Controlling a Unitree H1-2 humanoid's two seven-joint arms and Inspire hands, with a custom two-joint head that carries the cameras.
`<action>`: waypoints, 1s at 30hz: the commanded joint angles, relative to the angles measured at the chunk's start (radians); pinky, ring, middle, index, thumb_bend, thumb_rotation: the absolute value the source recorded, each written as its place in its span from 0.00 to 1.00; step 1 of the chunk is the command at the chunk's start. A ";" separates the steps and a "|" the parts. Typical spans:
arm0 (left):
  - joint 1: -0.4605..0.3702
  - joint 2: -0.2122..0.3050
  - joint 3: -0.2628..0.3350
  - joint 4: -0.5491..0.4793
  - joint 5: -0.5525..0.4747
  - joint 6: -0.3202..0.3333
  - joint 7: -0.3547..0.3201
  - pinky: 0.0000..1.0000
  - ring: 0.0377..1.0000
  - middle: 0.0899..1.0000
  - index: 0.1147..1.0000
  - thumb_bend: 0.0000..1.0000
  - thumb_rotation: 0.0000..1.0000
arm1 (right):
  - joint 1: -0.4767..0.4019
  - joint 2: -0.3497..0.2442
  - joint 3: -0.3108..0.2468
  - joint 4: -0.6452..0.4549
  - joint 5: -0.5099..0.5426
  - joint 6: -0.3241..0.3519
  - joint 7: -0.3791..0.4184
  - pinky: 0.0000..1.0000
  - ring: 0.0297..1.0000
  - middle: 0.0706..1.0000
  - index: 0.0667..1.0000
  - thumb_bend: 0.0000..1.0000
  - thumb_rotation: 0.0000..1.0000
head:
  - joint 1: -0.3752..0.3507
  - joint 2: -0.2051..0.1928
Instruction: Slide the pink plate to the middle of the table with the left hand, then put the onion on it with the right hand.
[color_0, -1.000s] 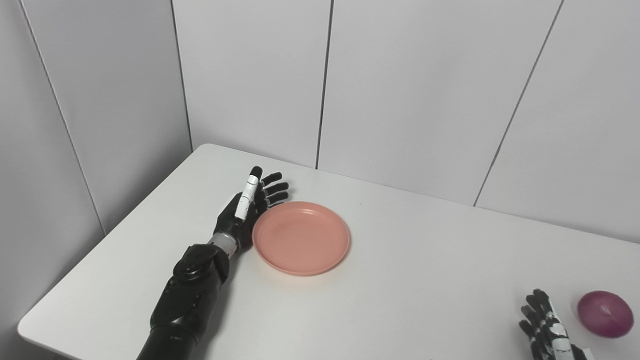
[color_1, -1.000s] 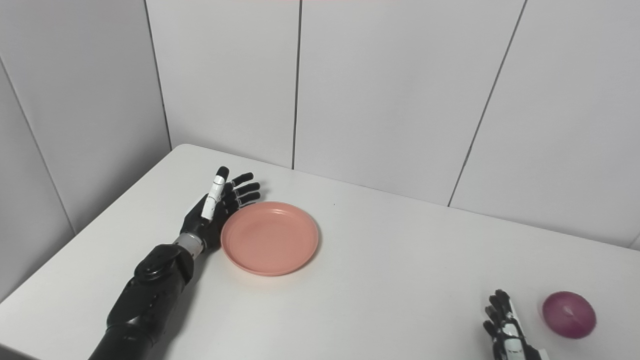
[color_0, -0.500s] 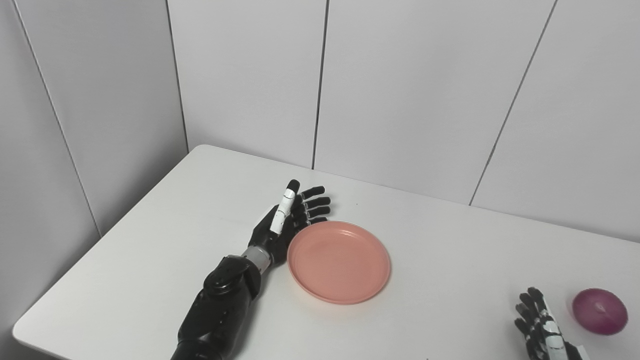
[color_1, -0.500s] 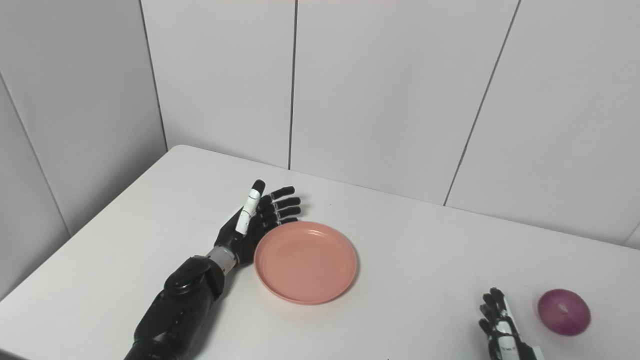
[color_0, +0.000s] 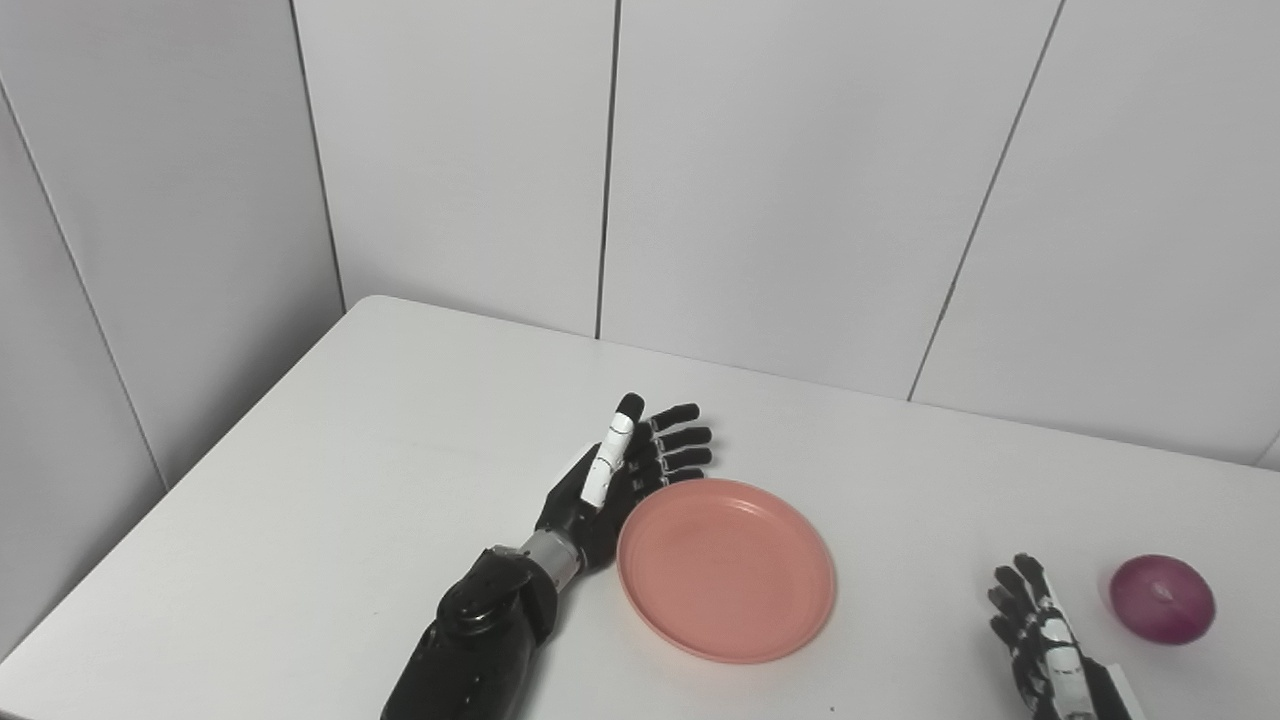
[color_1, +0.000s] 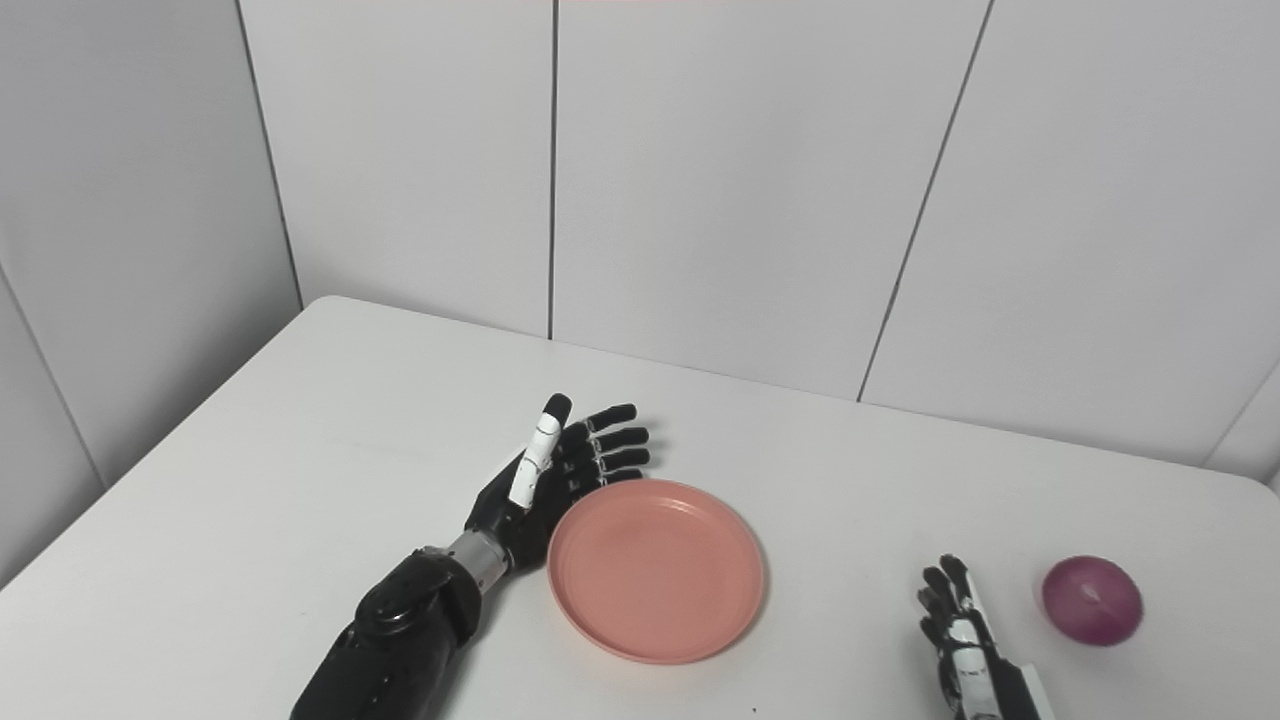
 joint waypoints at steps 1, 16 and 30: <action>0.038 0.007 -0.021 0.003 0.018 0.084 -0.009 0.81 0.79 0.78 0.75 0.76 0.92 | 0.014 0.037 0.022 0.002 -0.008 -0.003 -0.017 1.00 0.96 0.95 0.99 0.83 1.00 | -0.040 0.015; 0.080 0.028 -0.021 -0.007 -0.020 0.130 -0.052 0.89 0.83 0.81 0.76 0.74 0.90 | -0.007 0.135 0.093 -0.036 -0.097 0.067 -0.093 1.00 0.97 0.94 0.98 0.90 0.98 | -0.262 0.061; 0.073 0.043 -0.004 0.023 0.002 0.090 -0.028 0.88 0.84 0.81 0.76 0.75 0.91 | -0.001 0.119 0.092 -0.049 -0.077 0.061 -0.091 1.00 0.96 0.94 0.98 0.89 0.97 | -0.235 0.069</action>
